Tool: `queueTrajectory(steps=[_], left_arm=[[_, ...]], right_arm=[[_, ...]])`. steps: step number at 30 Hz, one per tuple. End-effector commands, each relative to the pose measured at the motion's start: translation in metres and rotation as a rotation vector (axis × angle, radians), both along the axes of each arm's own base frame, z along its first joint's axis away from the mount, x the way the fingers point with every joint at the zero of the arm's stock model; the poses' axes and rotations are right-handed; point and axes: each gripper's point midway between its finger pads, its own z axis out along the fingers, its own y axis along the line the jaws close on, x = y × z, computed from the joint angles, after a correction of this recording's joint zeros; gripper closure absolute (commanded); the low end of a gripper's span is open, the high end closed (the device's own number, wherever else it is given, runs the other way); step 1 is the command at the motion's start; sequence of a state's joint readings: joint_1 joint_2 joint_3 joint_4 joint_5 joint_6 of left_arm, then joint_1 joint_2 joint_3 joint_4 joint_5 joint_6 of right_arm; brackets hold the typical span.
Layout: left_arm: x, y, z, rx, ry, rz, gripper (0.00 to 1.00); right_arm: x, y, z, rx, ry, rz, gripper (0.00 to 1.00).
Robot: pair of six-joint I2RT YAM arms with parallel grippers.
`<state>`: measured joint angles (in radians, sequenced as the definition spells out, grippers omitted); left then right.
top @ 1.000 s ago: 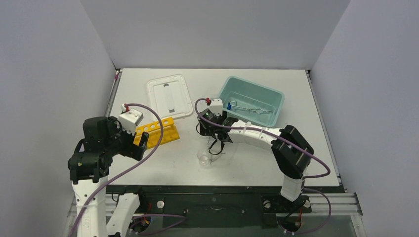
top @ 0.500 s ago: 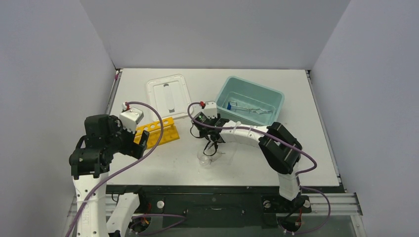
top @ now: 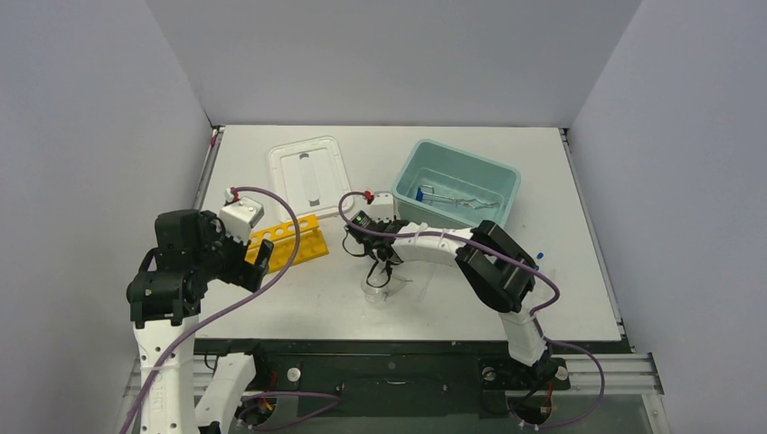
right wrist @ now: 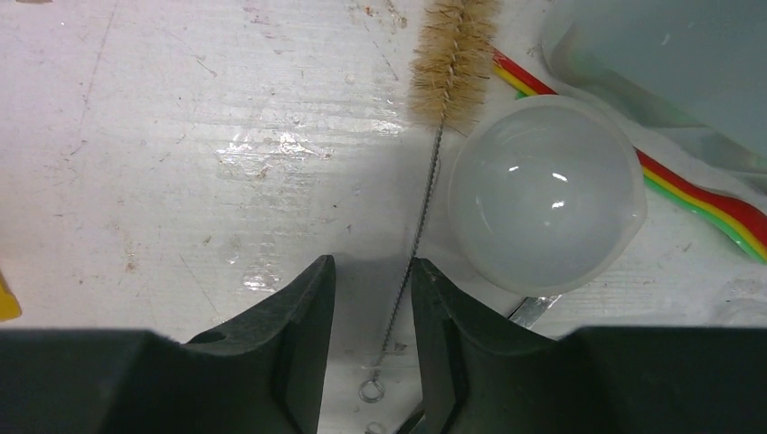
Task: Organize the chemistry lab equipment
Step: Pick up the chemistry item at the center of the board.
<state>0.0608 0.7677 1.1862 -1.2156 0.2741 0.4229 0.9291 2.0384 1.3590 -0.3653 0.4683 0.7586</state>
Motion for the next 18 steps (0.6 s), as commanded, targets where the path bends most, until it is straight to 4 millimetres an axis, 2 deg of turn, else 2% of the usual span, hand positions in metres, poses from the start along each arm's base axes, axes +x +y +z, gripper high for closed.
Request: queueTrajectory(steps=[1,5,8,10,12,18], left_arm=[[0.007,0.0,0.006,0.005,-0.04,-0.013,0.03],[0.008,0.0,0.006,0.003,-0.04,-0.012,0.03],[0.008,-0.001,0.006,-0.002,-0.041,-0.011,0.03],[0.008,-0.001,0.006,-0.005,-0.039,-0.01,0.03],[0.008,-0.001,0.005,-0.006,-0.037,-0.009,0.03],[0.007,-0.001,0.002,-0.008,-0.026,-0.007,0.03]], right_arm=[[0.013,0.007,0.003,0.04,-0.027,-0.054,0.69],[0.008,0.013,-0.008,0.06,0.003,-0.057,0.8],[0.003,0.027,-0.01,0.098,0.02,-0.027,0.85],[0.0,0.036,-0.005,0.105,0.015,-0.003,0.89],[-0.001,0.041,0.002,0.116,0.002,0.012,0.99],[0.012,0.05,0.034,0.158,-0.048,0.06,1.0]])
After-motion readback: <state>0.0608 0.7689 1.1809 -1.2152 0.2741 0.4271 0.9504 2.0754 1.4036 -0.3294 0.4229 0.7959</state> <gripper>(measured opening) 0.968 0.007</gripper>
